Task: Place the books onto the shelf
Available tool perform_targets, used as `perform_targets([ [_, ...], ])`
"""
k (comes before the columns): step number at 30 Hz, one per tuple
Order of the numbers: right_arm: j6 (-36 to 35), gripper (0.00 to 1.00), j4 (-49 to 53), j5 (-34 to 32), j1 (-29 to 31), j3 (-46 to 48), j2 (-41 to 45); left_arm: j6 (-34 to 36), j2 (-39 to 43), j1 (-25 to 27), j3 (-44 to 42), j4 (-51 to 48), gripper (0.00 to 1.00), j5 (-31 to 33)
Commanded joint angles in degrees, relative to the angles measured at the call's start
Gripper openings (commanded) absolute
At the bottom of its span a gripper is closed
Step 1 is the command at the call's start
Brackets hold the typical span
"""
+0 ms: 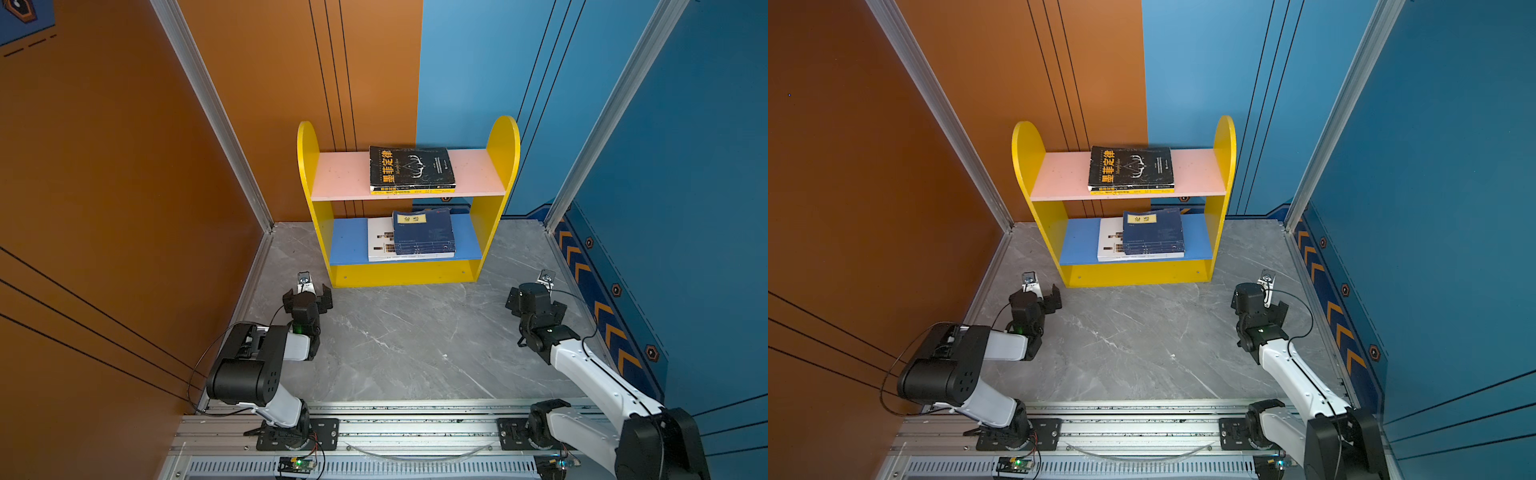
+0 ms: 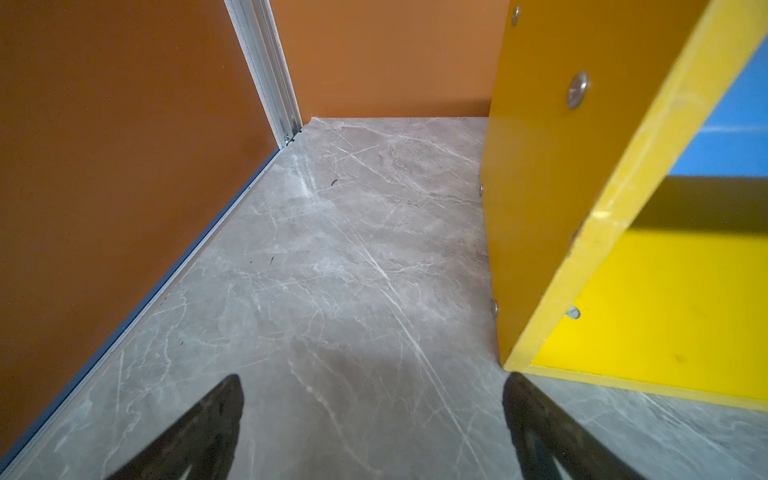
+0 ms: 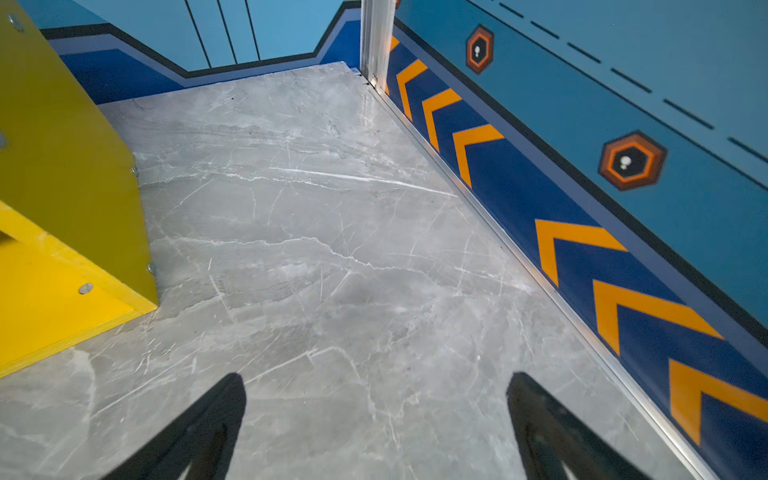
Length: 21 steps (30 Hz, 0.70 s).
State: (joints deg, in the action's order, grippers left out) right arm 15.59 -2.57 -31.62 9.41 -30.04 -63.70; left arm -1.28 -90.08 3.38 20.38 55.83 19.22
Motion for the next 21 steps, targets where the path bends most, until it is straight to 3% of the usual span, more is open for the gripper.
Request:
perform_targets([
  [1,-7.8,1.0,-15.4,7.2,-2.1,1.5,-4.4,-0.1,0.6,-0.1,0.4,-1.0,0.98,-0.9],
  [4,-9.3,1.0,-21.6,12.3,-3.5,1.8,-9.7,-0.1,0.6,-0.1,0.3,-1.0,0.98,-0.9],
  [11,-15.1,1.0,-39.1,15.4,-3.0,6.2,-18.4,-0.2,0.6,0.0,0.2,-0.9,0.98,-0.9],
  [19,-10.6,1.0,-54.2,23.5,-8.7,11.4,-24.6,-0.2,0.7,0.0,0.2,-0.9,0.98,-0.8],
  [21,-9.9,1.0,-51.4,25.3,-9.7,10.9,-23.6,-0.1,0.6,0.0,0.2,-1.0,0.98,-0.8],
])
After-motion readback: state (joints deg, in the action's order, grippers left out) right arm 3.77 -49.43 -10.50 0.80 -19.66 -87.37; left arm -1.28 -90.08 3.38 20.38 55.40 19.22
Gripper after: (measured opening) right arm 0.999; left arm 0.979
